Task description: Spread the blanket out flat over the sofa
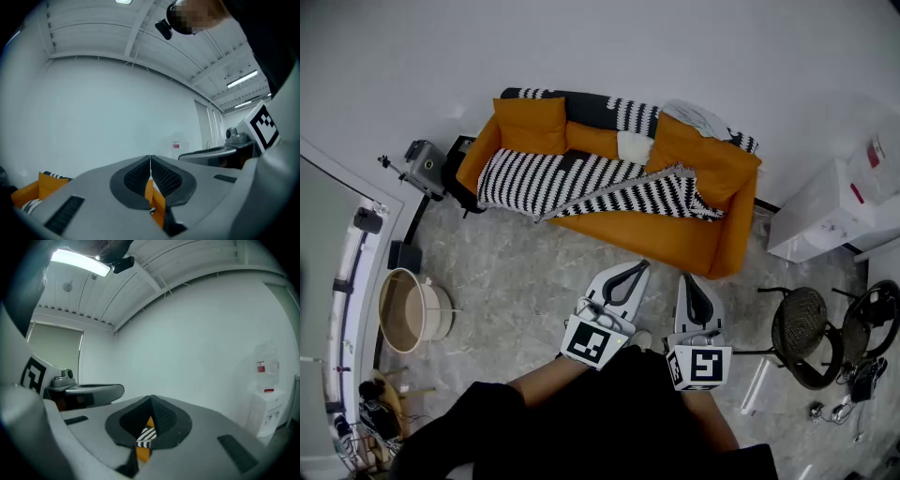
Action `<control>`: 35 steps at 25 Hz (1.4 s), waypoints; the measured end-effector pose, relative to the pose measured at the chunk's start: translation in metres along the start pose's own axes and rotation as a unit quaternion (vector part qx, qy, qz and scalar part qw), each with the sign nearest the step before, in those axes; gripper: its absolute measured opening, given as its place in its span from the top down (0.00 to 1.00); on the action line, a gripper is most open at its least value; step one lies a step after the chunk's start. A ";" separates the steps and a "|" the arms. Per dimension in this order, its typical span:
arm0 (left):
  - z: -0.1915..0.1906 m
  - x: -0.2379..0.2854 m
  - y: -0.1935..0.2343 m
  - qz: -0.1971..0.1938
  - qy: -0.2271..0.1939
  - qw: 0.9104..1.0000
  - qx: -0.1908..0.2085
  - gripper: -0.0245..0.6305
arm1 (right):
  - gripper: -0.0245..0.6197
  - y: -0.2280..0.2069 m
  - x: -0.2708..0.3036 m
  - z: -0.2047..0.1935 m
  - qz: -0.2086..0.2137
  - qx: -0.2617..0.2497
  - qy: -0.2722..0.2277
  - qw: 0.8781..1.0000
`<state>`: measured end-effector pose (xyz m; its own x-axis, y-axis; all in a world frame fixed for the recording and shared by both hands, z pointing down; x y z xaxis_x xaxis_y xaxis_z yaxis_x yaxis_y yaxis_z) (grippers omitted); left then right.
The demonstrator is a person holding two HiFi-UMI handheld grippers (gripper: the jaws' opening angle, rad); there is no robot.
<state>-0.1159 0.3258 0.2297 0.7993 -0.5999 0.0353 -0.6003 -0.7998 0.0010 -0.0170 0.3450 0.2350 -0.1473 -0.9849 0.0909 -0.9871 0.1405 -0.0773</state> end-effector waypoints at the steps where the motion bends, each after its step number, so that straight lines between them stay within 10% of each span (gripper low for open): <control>1: -0.002 0.001 0.000 0.003 0.001 1.000 -0.001 0.94 | 0.91 -0.006 0.001 -0.001 -0.001 -0.003 0.000 1.000; 10: -0.021 0.013 0.023 0.019 0.013 0.999 -0.033 0.94 | 0.90 -0.040 0.018 -0.017 0.004 0.092 -0.005 0.996; 35: -0.091 0.177 0.269 -0.088 0.032 0.983 -0.155 0.94 | 0.90 -0.084 0.318 -0.061 -0.050 0.004 0.124 0.991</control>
<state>-0.1389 0.0062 0.3271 0.8942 -0.4420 0.0708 -0.4402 -0.8399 0.3174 0.0151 0.0260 0.3313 -0.0615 -0.9384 0.3401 -0.9971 0.0424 -0.0634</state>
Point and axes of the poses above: the fingertips, and each gripper's own axes: x forward along the fingers, y to its left, z out of its top, the point moved 3 cm from there along -x, backward along the fingers, and after that the axes turned 13 degrees about -z, right-handed, at the moved point
